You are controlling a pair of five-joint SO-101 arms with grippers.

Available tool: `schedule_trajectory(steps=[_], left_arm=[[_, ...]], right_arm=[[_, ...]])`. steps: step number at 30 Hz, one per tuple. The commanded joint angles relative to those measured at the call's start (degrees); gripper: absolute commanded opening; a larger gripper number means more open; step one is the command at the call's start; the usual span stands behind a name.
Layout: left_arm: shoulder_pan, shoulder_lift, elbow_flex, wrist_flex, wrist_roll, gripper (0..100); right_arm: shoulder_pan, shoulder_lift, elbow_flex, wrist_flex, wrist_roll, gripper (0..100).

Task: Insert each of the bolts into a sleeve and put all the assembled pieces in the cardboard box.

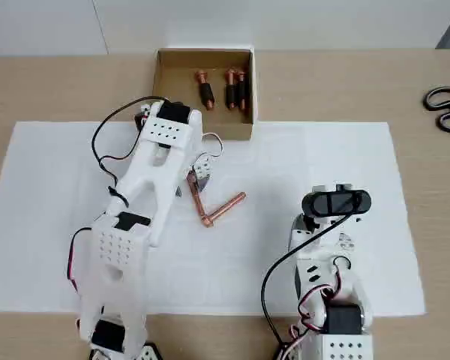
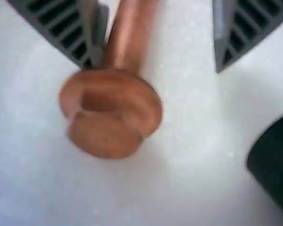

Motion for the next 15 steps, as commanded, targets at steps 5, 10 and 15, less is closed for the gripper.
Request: schedule_trajectory(steps=[5,10,15], left_arm=[[0.26,5.54,-6.81,-1.67,0.0,2],[0.0,7.38,-12.09,-1.32,0.09,1],[0.62,5.98,-22.55,-1.14,0.09,1]], right_arm=[[0.4,-0.84,-0.35,-1.19,-0.18,0.4],[0.04,-0.84,-0.35,-1.19,-0.09,0.4],[-0.04,-0.84,-0.44,-1.19,0.0,0.4]])
